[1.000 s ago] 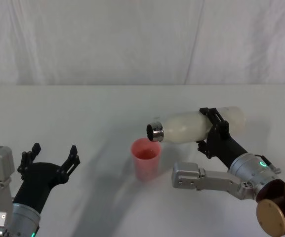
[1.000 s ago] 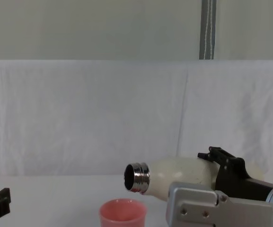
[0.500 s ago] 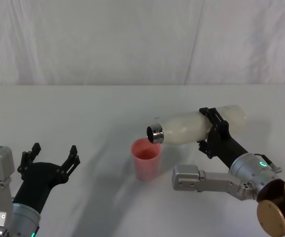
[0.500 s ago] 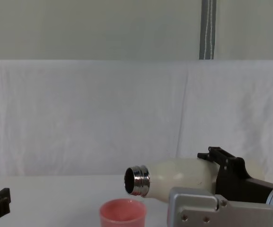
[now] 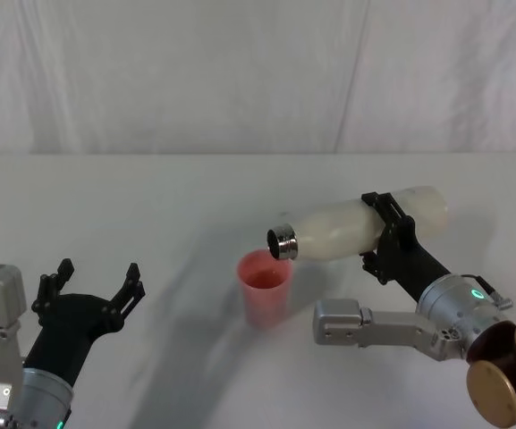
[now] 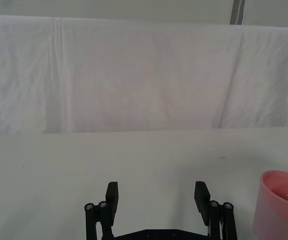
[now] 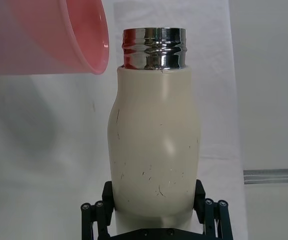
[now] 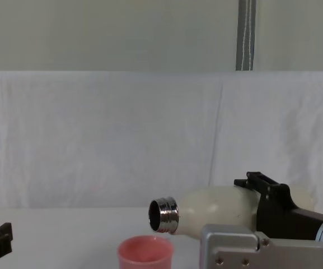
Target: Grasp the thermos with one hand and pour water into the cup lid.
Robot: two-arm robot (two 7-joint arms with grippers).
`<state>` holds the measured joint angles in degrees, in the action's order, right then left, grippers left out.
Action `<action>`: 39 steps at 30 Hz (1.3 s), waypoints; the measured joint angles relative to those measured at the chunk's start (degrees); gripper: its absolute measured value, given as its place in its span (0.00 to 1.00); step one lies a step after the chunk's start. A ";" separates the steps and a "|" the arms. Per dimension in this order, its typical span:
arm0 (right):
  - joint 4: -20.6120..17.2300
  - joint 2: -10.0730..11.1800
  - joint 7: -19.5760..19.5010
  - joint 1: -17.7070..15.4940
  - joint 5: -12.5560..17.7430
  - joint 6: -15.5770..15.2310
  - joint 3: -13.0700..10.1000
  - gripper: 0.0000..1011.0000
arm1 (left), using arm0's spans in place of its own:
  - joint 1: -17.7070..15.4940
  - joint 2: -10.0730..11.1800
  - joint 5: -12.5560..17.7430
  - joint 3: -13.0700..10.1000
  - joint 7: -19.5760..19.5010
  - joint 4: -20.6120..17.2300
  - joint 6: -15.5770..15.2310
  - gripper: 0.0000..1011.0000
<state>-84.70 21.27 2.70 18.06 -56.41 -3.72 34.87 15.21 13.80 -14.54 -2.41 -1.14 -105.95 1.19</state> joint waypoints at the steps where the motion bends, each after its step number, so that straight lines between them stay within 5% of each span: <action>1: 0.00 0.01 0.01 0.01 -0.01 -0.02 0.00 0.94 | 0.00 0.00 0.00 0.00 0.00 0.00 0.00 0.99; 39: -1.21 0.74 0.27 0.50 -2.70 -0.96 1.37 0.94 | 0.00 0.00 0.00 0.00 0.00 0.00 0.00 0.99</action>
<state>-85.90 22.01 2.97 18.55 -59.11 -4.68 36.23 15.21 13.81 -14.54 -2.41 -1.14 -105.95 1.19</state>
